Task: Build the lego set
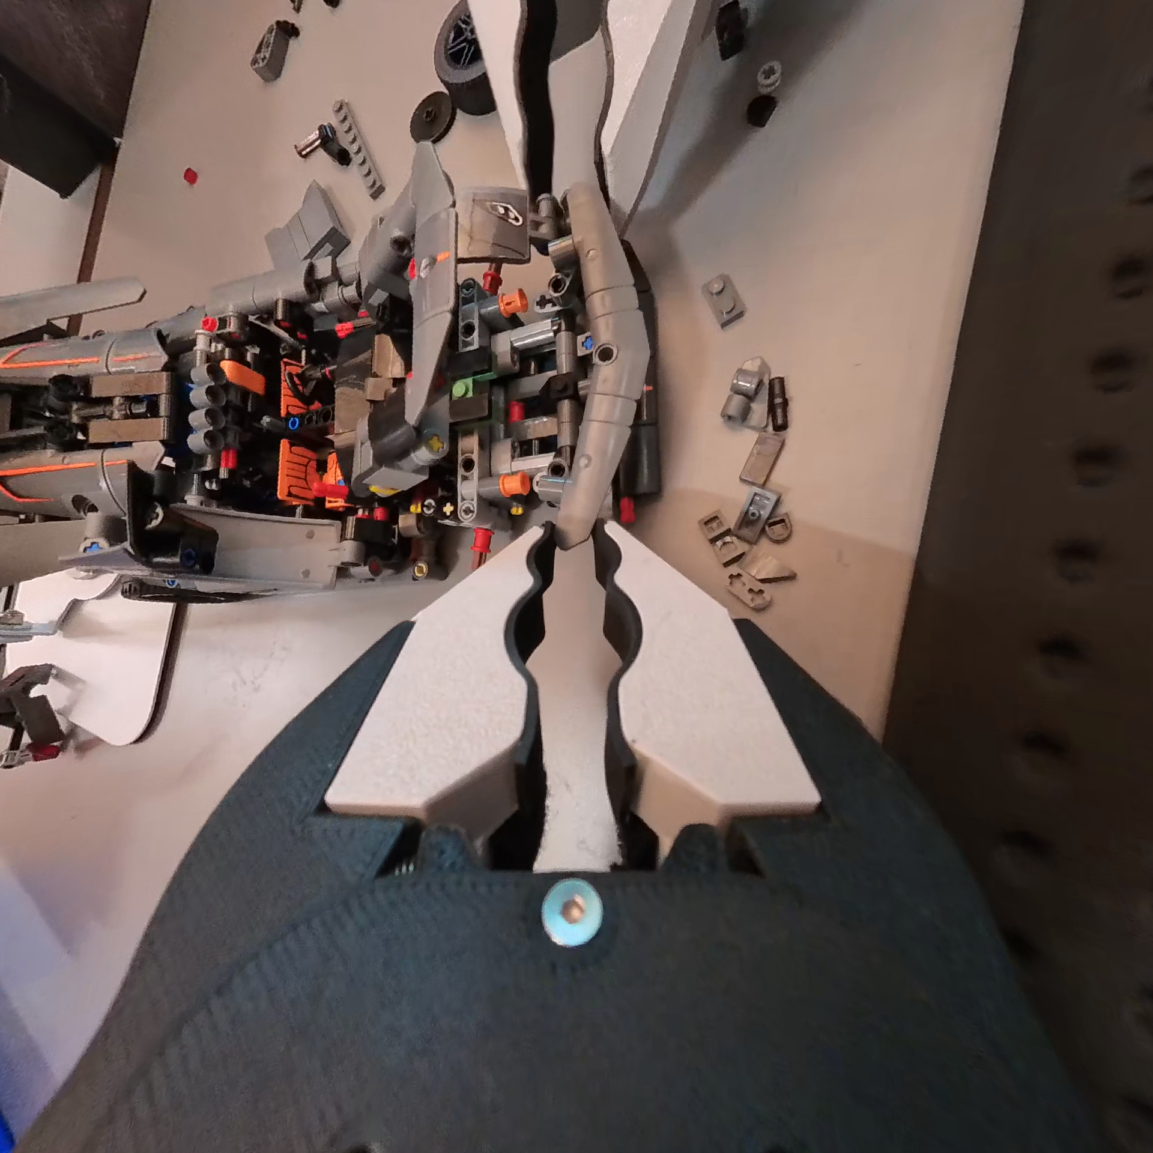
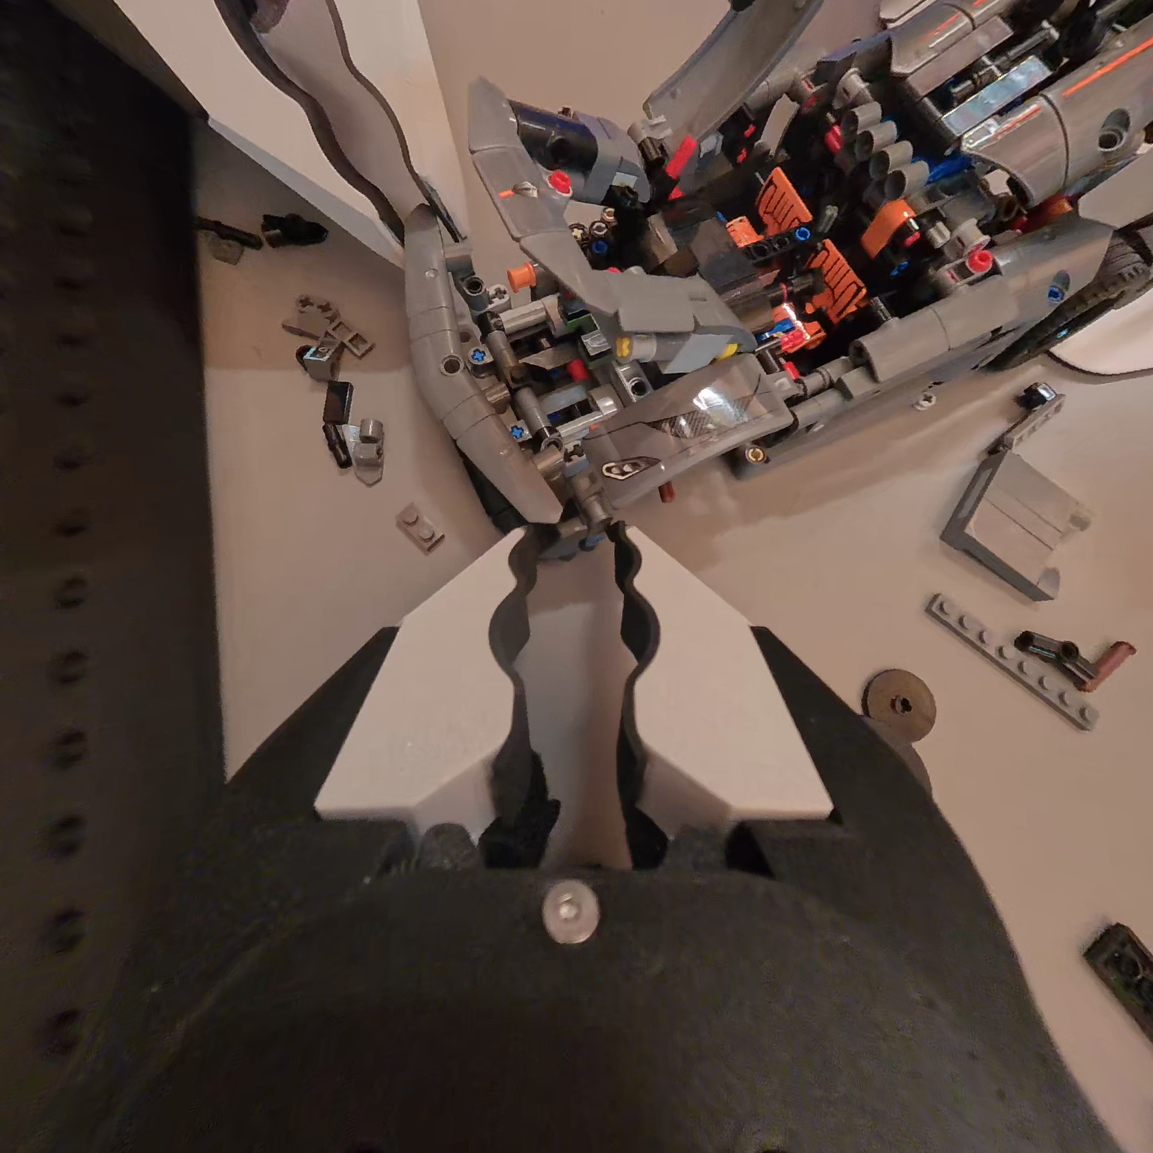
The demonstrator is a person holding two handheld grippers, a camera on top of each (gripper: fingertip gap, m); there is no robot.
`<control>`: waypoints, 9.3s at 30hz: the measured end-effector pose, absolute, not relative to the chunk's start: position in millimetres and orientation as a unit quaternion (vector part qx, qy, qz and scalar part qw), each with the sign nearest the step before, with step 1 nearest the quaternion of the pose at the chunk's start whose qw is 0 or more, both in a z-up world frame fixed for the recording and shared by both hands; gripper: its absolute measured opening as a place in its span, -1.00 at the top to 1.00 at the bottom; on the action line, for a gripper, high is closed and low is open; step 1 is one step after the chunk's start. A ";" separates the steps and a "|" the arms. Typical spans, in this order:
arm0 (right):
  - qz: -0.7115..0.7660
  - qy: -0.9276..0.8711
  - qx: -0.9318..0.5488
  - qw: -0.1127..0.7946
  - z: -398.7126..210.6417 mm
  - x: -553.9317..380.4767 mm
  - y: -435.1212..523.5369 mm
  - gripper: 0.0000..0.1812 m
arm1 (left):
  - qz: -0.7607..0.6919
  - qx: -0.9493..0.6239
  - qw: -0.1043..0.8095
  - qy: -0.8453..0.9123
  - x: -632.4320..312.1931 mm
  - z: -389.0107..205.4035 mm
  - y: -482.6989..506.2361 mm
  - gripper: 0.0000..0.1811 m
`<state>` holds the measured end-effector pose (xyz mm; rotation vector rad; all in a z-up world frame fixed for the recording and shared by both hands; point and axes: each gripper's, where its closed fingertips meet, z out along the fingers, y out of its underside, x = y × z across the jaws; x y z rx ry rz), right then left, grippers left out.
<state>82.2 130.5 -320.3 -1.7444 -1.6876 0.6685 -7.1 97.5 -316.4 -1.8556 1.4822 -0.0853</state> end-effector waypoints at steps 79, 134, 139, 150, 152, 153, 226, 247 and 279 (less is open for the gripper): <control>0.255 -0.623 -0.664 0.325 -311.6 90.8 137.2 0.85 | 0.057 -0.651 0.445 0.612 16.8 -290.4 98.2 0.50; 0.382 -0.599 -0.636 0.299 -282.5 50.0 131.6 0.46 | 0.000 -0.729 0.412 0.546 3.1 -299.8 111.4 0.45; 0.373 -0.603 -0.634 0.308 -283.4 48.9 130.2 0.45 | -0.008 -0.730 0.411 0.546 3.1 -302.1 109.7 0.45; 0.375 -0.603 -0.633 0.307 -284.3 47.2 126.1 0.40 | -0.015 -0.735 0.416 0.535 2.5 -302.2 110.5 0.49; 0.374 -0.605 -0.633 0.306 -284.1 46.7 125.1 0.37 | -0.017 -0.737 0.418 0.531 2.7 -301.9 110.7 0.49; 0.372 -0.605 -0.633 0.307 -284.1 46.5 125.0 0.37 | -0.018 -0.738 0.419 0.529 3.0 -301.8 110.9 0.48; 0.340 -0.617 -0.614 0.356 -288.1 43.4 135.1 0.40 | -0.115 -0.723 0.428 0.531 7.8 -289.7 122.0 0.54; 0.321 -0.627 -0.611 0.363 -288.9 45.8 136.0 0.45 | -0.086 -0.749 0.403 0.519 -21.0 -286.5 127.9 0.49; 0.344 -0.599 -0.624 0.366 -282.3 57.5 141.6 0.47 | -0.170 -0.763 0.383 0.493 -2.7 -300.4 123.6 0.16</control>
